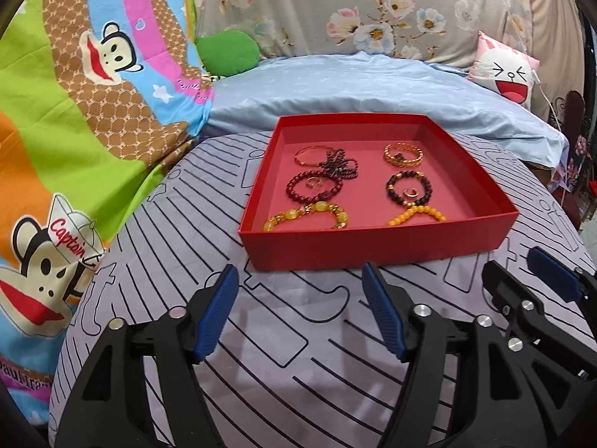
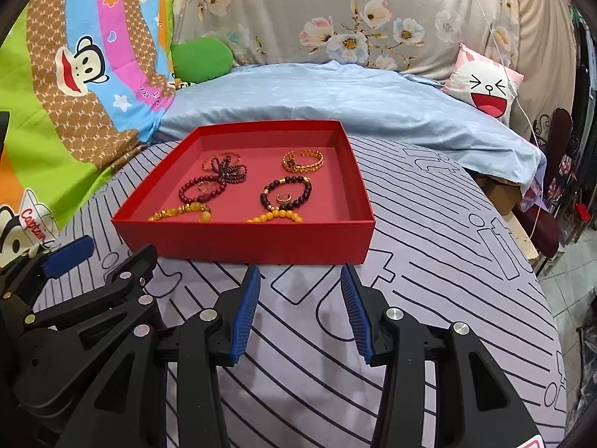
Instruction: Organize jewelry
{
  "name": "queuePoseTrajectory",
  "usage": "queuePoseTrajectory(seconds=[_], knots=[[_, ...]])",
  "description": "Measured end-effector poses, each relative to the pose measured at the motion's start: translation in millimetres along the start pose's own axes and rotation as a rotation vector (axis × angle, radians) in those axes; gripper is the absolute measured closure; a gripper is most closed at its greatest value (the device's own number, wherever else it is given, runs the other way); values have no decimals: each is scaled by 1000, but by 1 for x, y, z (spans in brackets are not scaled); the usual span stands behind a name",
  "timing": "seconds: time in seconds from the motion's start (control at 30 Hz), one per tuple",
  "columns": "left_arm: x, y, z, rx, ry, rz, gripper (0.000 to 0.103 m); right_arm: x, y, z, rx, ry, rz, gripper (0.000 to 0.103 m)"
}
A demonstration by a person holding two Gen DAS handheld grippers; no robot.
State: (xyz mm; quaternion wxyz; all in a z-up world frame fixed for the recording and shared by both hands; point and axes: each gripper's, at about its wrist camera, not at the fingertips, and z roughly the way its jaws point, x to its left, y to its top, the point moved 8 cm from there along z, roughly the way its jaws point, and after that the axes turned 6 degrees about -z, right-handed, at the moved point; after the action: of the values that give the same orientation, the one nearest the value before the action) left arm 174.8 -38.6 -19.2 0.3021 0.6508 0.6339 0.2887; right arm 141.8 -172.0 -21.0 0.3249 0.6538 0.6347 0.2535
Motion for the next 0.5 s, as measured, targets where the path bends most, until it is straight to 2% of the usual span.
queuePoseTrajectory(seconds=[0.17, 0.27, 0.33, 0.5], knots=[[10, -6, 4, -12, 28, -41, 25, -4, -5, 2, -13, -31, 4, 43], [12, -13, 9, -6, 50, -41, 25, -4, -12, 6, -1, -44, -10, 40], [14, -17, 13, 25, 46, -50, 24, -4, -14, 10, 22, -41, -7, 38], [21, -18, 15, 37, 62, -81, 18, -7, -14, 10, 25, -61, 4, 28]])
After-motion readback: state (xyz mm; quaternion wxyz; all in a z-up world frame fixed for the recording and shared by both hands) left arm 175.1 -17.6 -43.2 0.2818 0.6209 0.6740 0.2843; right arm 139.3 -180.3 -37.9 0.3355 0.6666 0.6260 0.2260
